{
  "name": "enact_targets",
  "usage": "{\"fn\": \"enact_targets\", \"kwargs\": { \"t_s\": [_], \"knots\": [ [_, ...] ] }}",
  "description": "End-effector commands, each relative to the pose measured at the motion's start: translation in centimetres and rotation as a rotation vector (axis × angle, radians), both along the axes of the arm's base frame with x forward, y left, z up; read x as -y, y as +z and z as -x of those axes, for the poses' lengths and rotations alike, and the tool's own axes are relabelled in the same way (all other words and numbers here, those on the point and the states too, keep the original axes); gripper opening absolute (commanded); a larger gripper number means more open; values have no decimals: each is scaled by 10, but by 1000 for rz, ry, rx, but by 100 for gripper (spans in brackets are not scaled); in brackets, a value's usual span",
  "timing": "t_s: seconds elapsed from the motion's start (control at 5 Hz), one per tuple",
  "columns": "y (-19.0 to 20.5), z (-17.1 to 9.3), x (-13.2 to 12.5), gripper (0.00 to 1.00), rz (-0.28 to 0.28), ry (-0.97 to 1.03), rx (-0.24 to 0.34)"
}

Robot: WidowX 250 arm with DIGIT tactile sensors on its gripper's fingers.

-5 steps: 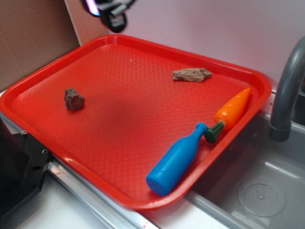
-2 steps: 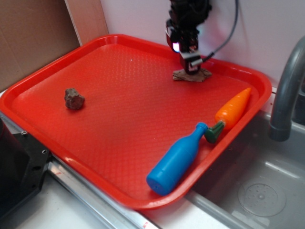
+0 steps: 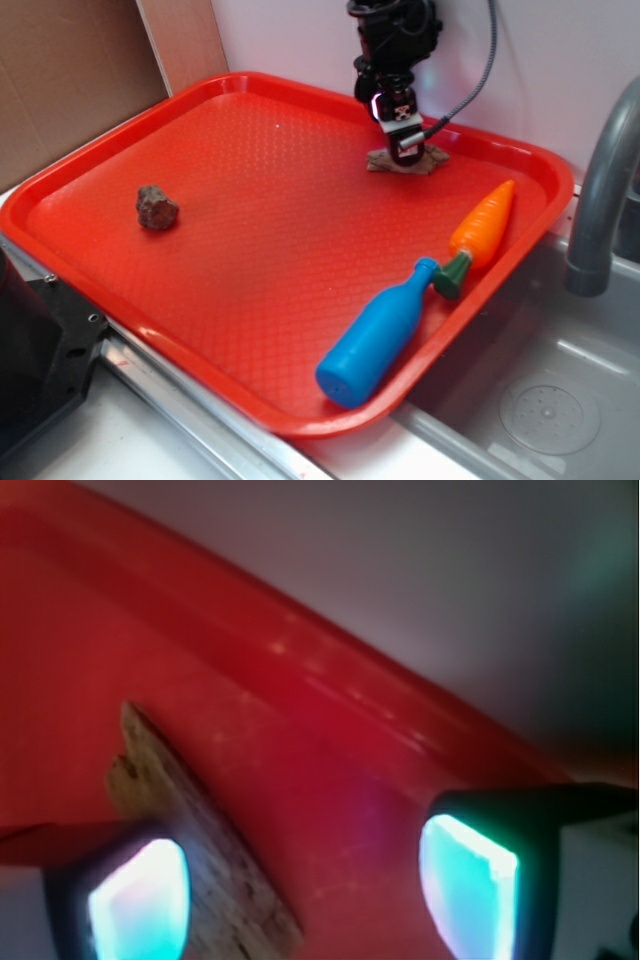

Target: Grab the wood chip.

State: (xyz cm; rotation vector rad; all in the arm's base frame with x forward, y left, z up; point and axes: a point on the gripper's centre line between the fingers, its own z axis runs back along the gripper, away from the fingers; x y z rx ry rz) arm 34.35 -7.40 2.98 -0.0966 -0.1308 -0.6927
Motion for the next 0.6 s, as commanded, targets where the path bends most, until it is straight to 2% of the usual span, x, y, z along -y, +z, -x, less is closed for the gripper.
{"fn": "enact_targets", "kwargs": {
  "t_s": [0.0,0.2,0.4],
  "knots": [
    [89,43,11,100,-25,64,151],
    [133,67,9,100,-57,161,155],
    [140,81,10,100,-54,74,163]
  ]
}}
